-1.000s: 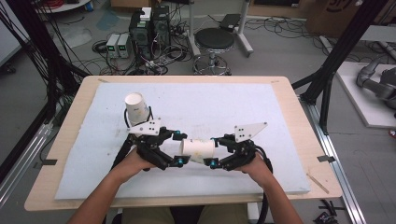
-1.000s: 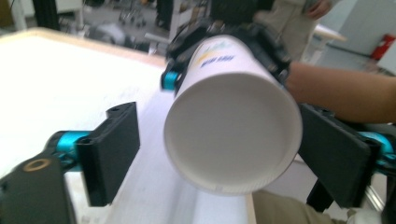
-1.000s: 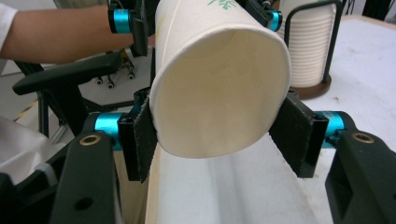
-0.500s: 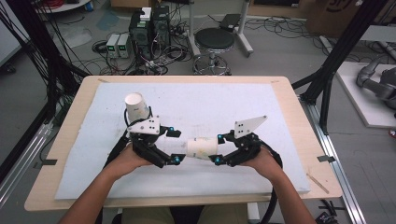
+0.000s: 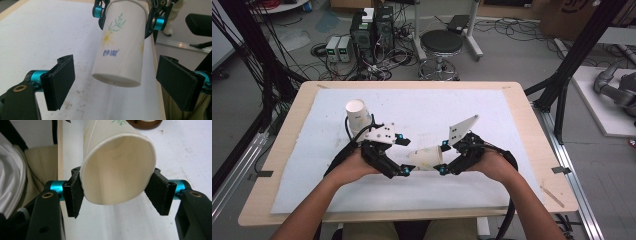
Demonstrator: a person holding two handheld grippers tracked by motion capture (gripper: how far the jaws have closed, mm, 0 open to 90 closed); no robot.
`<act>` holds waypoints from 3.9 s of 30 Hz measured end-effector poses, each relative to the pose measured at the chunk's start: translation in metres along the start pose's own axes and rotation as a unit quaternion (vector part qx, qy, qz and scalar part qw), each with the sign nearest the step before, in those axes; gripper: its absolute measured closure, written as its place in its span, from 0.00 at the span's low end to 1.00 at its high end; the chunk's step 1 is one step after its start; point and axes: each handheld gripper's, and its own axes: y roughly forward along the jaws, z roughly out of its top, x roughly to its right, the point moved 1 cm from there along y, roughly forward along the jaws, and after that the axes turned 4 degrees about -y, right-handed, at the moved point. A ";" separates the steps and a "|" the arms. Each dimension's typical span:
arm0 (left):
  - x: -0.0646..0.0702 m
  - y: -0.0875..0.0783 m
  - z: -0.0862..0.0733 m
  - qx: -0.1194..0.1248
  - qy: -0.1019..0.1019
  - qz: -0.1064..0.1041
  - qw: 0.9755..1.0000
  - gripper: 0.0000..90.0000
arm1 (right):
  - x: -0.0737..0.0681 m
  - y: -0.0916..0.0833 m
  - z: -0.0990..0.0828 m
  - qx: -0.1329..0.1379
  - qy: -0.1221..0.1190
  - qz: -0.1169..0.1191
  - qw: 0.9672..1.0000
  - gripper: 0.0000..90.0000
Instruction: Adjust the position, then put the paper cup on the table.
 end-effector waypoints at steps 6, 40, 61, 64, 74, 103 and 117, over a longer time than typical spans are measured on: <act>0.002 0.010 0.004 -0.031 0.012 -0.004 0.999 0.18 | 0.000 0.005 0.015 -0.043 -0.018 0.002 0.999 0.40; 0.001 0.035 0.003 -0.090 0.024 -0.037 0.995 0.41 | -0.004 0.015 0.047 -0.114 -0.062 0.001 0.992 0.27; -0.024 0.009 -0.036 0.067 -0.081 0.078 0.991 0.40 | -0.002 -0.036 -0.078 0.141 0.160 -0.186 0.959 0.22; -0.025 0.006 -0.035 0.080 -0.079 0.087 0.990 0.40 | -0.004 -0.035 -0.091 0.138 0.170 -0.206 0.954 0.22; -0.031 -0.006 -0.034 0.141 -0.088 0.119 0.979 0.39 | -0.009 -0.033 -0.118 0.162 0.204 -0.243 0.934 0.22; -0.053 0.019 -0.027 0.203 -0.100 0.153 0.962 0.39 | -0.012 -0.030 -0.120 0.158 0.202 -0.255 0.932 0.22; -0.062 0.056 -0.048 0.135 -0.108 0.166 0.971 0.39 | -0.016 -0.029 -0.125 0.156 0.204 -0.256 0.932 0.22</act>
